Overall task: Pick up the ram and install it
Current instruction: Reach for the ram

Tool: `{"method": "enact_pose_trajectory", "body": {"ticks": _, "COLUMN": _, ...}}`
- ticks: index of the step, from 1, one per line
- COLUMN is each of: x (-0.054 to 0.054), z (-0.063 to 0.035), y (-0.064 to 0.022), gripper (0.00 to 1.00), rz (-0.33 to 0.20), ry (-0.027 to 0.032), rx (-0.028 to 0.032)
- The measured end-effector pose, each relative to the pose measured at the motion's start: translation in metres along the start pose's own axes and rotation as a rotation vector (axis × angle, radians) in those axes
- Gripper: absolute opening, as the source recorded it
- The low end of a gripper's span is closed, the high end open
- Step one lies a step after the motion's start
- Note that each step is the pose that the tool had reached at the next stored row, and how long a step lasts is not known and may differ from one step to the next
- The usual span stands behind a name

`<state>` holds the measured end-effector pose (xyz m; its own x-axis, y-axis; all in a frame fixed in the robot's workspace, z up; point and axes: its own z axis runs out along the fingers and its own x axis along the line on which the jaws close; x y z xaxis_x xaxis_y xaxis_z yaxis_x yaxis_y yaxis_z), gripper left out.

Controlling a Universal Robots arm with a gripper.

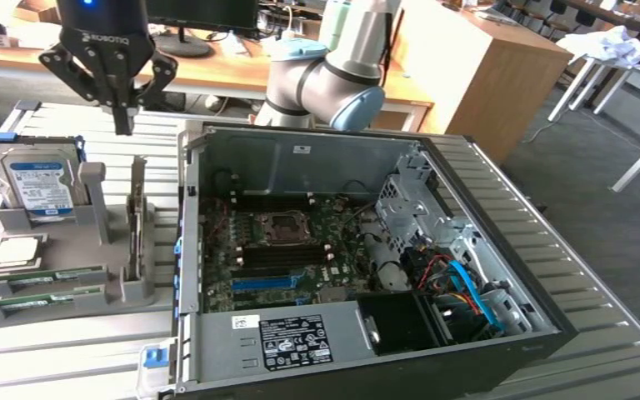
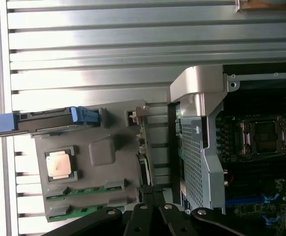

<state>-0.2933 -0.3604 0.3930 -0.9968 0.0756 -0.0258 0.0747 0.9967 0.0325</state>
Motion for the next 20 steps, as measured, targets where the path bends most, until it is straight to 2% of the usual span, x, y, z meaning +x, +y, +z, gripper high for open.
{"method": "enact_pose_trajectory", "body": {"ticks": 11, "x": 0.021, "z": -0.0006, "y": -0.0016, "gripper": 0.10, "rz": 0.000, "ry": -0.0003, "rx": -0.0001}}
{"method": "enact_pose_trajectory", "body": {"ticks": 20, "x": 0.022, "z": -0.0006, "y": -0.0022, "gripper": 0.10, "rz": 0.000, "ry": -0.0002, "rx": -0.0001}}
